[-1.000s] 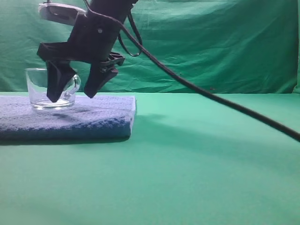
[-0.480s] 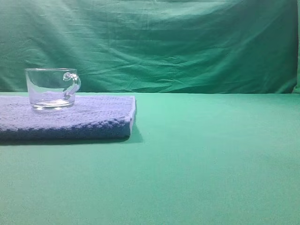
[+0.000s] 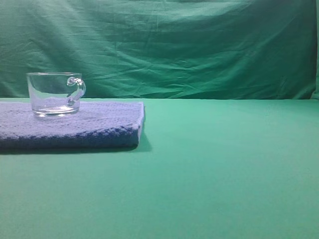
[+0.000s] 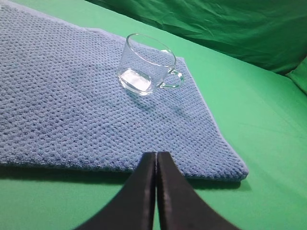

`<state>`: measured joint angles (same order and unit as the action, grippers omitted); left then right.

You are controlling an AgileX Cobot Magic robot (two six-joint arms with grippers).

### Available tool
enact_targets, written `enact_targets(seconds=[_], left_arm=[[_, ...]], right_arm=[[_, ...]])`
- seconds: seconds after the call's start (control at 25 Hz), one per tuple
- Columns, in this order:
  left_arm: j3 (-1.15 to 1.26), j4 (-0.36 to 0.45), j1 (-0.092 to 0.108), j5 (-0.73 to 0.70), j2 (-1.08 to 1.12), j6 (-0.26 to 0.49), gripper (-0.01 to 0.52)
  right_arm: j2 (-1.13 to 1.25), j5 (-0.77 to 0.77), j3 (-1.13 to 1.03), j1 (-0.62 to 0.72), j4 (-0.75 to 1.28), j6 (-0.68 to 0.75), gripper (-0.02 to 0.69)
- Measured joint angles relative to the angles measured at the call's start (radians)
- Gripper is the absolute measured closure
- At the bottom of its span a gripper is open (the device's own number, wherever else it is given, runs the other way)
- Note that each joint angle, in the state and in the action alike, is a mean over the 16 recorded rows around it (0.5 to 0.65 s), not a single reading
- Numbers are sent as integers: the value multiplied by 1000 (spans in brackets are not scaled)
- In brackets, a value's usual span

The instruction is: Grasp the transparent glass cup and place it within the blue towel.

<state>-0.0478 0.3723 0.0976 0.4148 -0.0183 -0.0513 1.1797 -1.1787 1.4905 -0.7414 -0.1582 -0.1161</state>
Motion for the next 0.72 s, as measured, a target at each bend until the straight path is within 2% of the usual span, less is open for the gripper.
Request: enact_targets(seconds=[0.36,0.72], left_arm=[[0,0,0,0,0,0,514],[0,0,0,0,0,0,514]], right_arm=[[-404,55,-356,0,1,7,665],[-654,165,-582,40,67,53,665]])
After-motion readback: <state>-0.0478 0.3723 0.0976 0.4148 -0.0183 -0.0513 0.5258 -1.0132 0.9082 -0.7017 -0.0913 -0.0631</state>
